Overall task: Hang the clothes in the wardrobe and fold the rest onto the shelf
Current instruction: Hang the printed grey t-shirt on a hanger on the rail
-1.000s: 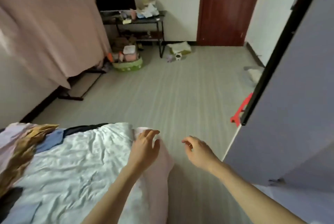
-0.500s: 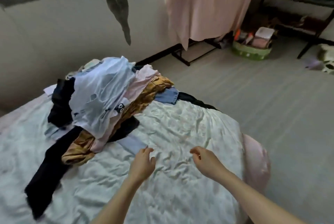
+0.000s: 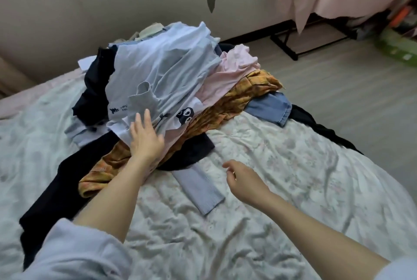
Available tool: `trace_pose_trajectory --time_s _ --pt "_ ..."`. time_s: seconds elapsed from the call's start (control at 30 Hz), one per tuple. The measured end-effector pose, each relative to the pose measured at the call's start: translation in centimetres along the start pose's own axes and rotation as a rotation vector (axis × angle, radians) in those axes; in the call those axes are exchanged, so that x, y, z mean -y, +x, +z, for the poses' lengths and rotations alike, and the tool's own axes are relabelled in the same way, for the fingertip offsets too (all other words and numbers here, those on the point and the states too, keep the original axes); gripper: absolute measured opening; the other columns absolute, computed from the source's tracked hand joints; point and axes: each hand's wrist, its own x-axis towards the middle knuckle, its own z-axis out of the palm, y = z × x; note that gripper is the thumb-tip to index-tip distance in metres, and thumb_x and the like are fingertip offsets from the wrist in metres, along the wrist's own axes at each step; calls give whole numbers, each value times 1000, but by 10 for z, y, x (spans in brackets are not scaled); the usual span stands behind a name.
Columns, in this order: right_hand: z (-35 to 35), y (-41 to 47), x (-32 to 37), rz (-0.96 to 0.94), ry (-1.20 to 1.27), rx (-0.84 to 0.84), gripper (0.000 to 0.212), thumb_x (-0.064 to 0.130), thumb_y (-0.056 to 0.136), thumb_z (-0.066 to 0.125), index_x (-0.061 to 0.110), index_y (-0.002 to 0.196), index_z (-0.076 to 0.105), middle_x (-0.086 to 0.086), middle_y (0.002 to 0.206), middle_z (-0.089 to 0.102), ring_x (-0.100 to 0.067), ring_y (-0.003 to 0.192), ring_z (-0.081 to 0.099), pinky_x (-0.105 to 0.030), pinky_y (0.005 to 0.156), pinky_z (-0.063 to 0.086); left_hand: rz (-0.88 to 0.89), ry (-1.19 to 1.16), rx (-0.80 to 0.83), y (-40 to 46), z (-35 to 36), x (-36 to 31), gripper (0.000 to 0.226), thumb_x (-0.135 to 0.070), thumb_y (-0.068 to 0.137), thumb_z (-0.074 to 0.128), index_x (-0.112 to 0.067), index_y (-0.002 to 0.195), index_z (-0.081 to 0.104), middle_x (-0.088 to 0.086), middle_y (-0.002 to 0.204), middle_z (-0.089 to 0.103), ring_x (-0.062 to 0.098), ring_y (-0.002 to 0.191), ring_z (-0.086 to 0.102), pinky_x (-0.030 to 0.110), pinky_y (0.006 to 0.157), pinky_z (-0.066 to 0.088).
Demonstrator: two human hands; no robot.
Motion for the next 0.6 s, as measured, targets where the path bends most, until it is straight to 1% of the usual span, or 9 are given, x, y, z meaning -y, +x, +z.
trace_pose_trajectory --time_s 0.1,0.17,0.23,0.27,0.4,0.47,0.5,0.53,0.6 --pt "10 21 -7 -29 1 -5 35 19 97 34 19 130 48 0 127 54 -15 112 52 -26 88 41 -284 -357 54 37 9 11 90 -33 89 57 -20 150 -8 10 158 4 35 144 1 48 115 14" --pt "16 28 -15 -39 9 -2 35 20 97 33 20 129 48 2 128 53 -13 111 52 -24 88 41 -326 -487 66 52 19 22 76 -29 86 62 -14 147 19 20 146 34 38 136 28 50 110 29" --pt "17 30 -22 -47 21 -2 36 22 97 32 22 129 48 5 128 53 -10 110 52 -22 87 41 -254 -465 -14 56 28 26 36 -17 86 60 -9 121 56 19 120 60 37 116 52 49 99 43" --pt "16 29 -25 -43 36 -3 35 22 97 32 22 129 49 6 128 53 -8 109 52 -22 86 41 -230 -451 -54 54 32 24 24 -13 87 59 -9 111 64 16 113 65 35 109 56 45 96 46" --pt "-2 21 -28 -23 110 -15 32 21 97 35 23 124 52 7 121 56 -8 106 53 -23 87 43 -26 -544 -78 10 38 -16 17 -5 87 60 -3 100 70 11 100 69 26 97 62 28 81 43" --pt "-17 13 -23 32 258 -55 26 21 98 39 23 119 54 2 116 59 -12 102 57 -26 86 46 154 -571 38 -35 37 -45 12 -1 83 64 -6 90 72 4 87 71 16 86 65 26 76 44" --pt "-26 5 -20 89 393 -63 24 23 98 41 23 118 54 -1 114 60 -14 99 59 -26 83 48 243 -571 137 -64 35 -59 11 0 81 67 -9 84 73 -2 80 70 5 78 64 24 73 44" --pt "-35 -6 -18 167 576 -45 22 26 99 42 24 118 53 -2 114 61 -15 96 60 -27 79 50 325 -577 241 -96 33 -72 12 1 79 69 -10 79 73 -7 75 68 -6 72 61 21 71 44" --pt "-52 -31 -16 335 974 55 24 38 97 46 29 118 51 0 113 61 -18 94 63 -30 71 52 483 -606 355 -155 28 -94 10 4 75 70 -5 77 72 -10 73 64 -10 69 57 17 68 44"
